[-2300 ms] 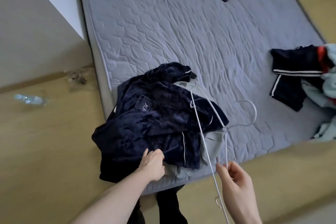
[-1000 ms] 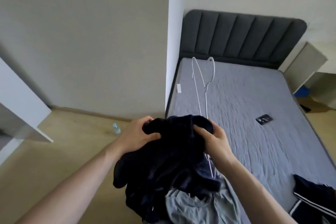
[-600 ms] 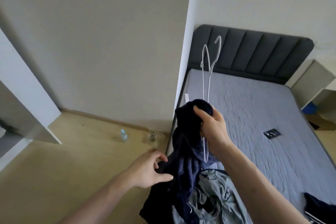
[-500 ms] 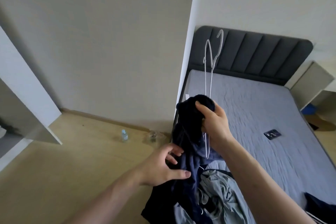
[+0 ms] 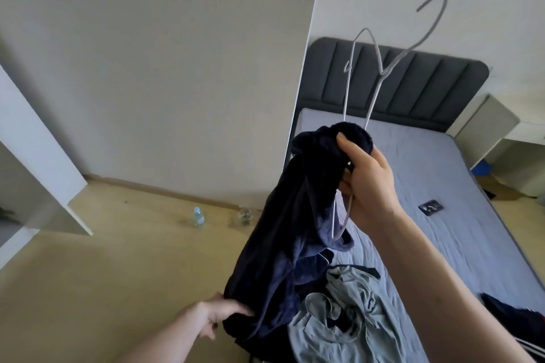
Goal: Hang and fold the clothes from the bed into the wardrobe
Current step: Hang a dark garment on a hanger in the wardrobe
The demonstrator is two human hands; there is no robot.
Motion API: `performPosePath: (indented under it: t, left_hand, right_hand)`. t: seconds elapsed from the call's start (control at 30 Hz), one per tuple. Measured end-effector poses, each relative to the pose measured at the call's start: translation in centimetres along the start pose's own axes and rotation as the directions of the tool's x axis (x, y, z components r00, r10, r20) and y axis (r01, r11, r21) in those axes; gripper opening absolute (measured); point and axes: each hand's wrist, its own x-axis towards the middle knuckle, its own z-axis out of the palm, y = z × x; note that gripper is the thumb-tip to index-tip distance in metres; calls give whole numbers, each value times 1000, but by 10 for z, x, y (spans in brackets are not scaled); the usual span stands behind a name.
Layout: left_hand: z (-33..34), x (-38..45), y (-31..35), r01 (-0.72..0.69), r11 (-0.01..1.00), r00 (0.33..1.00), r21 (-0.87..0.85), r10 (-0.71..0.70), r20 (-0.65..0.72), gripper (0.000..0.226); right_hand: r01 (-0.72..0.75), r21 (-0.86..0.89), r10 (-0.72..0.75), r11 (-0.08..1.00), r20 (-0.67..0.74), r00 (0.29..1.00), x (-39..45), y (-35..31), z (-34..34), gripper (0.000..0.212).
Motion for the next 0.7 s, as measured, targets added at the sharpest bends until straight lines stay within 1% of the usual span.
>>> performPosePath:
  t: [0.03, 0.07, 0.13, 0.17, 0.23, 0.27, 0.33, 0.37, 0.43, 0.47, 0.5, 0.57, 0.6, 0.7]
  left_hand:
    - [-2, 5, -8, 5, 991, 998, -136, 3, 64, 128]
    - [-3, 8, -15, -3, 965, 993, -262, 33, 113, 118]
    - [-5, 11, -23, -52, 908, 988, -417, 107, 109, 94]
    - [-7, 9, -21, -104, 887, 986, -449, 151, 70, 79]
    - [-17, 0, -9, -250, 854, 967, -457, 240, -80, 50]
    - [-27, -7, 1, -326, 831, 945, -452, 274, -178, 42]
    - [-49, -30, 23, -471, 772, 871, -427, 331, -364, 31]
    - [-58, -45, 34, -540, 739, 826, -402, 376, -420, 25]
    - [-70, -78, 57, -664, 673, 732, -326, 495, -469, 17]
    - [-72, -96, 68, -715, 633, 685, -297, 548, -480, 16]
    - [-72, -113, 80, -753, 591, 648, -290, 589, -483, 17]
    - [-66, -146, 100, -801, 510, 598, -314, 652, -467, 24]
    - [-61, -160, 108, -816, 479, 578, -324, 680, -451, 27]
    - [-44, -188, 121, -851, 418, 519, -316, 759, -393, 25]
  right_hand:
    - [2, 15, -2, 1000, -3, 1000, 0, 0, 0, 23]
    - [4, 24, -4, 1000, -7, 1000, -2, -1, 1, 25]
    - [16, 12, -16, 1000, -17, 1000, -1, 0, -2, 25]
    - [21, -8, -21, 1000, -24, 999, 0, 0, -6, 23]
    - [7, -92, -11, 996, -43, 999, 3, 4, -19, 15]
    - [-21, -156, 11, 988, -62, 998, 5, 8, -28, 9]
    - [-79, -322, 42, 943, -121, 992, 12, 24, -53, 6]
    - [-98, -405, 40, 909, -148, 988, 15, 34, -67, 5]
    - [-130, -559, 30, 819, -184, 982, 18, 54, -92, 3]
    - [-156, -642, 36, 751, -195, 980, 17, 64, -103, 4]
    - [-190, -729, 54, 658, -206, 977, 14, 76, -111, 8]
    - [-239, -855, 104, 460, -216, 971, 4, 98, -120, 21]
    - [-240, -884, 121, 402, -209, 970, -4, 108, -119, 27]
    - [-187, -924, 130, 333, -151, 980, -31, 131, -101, 39]
